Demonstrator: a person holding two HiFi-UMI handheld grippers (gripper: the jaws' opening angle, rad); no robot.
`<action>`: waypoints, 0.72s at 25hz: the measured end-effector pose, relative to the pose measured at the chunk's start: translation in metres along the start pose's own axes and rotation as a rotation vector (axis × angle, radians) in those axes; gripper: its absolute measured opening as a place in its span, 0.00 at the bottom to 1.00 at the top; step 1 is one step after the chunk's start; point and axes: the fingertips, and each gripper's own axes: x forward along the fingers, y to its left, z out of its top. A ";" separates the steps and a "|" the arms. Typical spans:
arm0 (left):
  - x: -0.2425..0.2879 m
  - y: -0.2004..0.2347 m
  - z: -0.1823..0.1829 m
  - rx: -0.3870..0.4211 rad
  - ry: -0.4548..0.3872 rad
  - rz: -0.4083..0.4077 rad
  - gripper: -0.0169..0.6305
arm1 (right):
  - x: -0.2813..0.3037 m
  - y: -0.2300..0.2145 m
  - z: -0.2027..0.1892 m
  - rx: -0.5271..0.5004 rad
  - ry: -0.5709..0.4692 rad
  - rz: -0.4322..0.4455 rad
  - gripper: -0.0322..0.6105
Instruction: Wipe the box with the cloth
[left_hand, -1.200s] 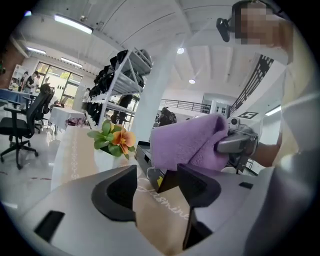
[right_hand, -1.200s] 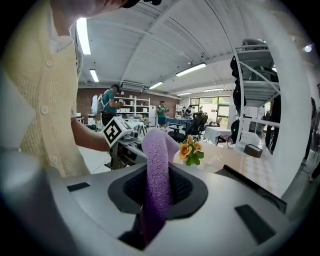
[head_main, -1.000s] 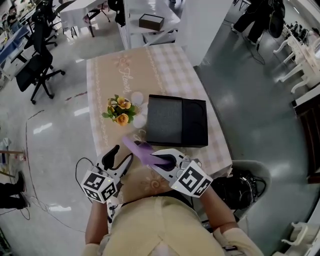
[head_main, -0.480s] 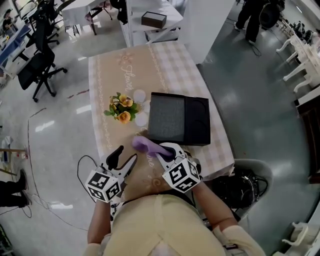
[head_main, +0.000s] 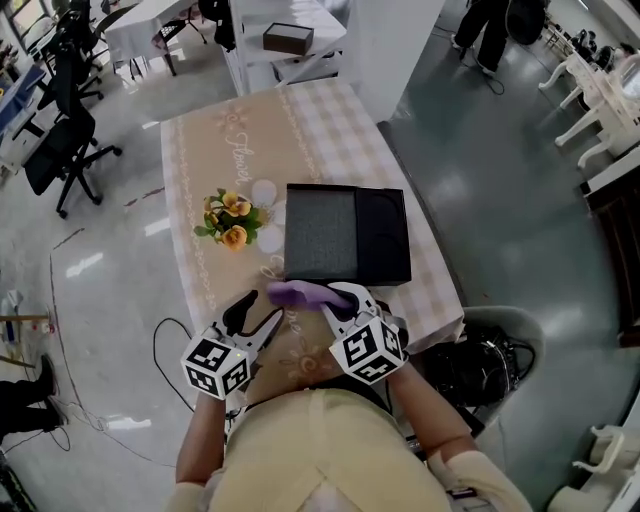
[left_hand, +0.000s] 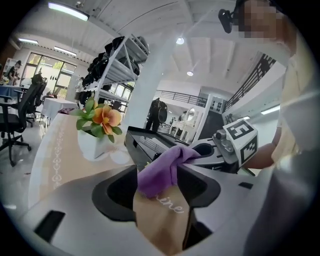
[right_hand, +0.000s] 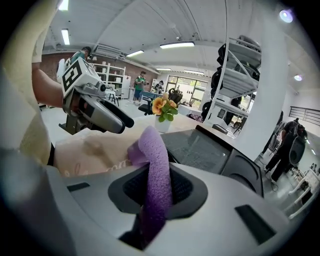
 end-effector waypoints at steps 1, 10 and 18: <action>0.003 -0.002 0.000 0.003 0.004 -0.009 0.41 | -0.003 -0.004 -0.003 0.009 0.006 -0.012 0.17; 0.028 -0.010 0.002 0.023 0.035 -0.053 0.41 | -0.032 -0.034 -0.037 0.141 0.043 -0.112 0.17; 0.043 -0.014 0.001 0.037 0.053 -0.060 0.41 | -0.057 -0.058 -0.064 0.207 0.084 -0.203 0.17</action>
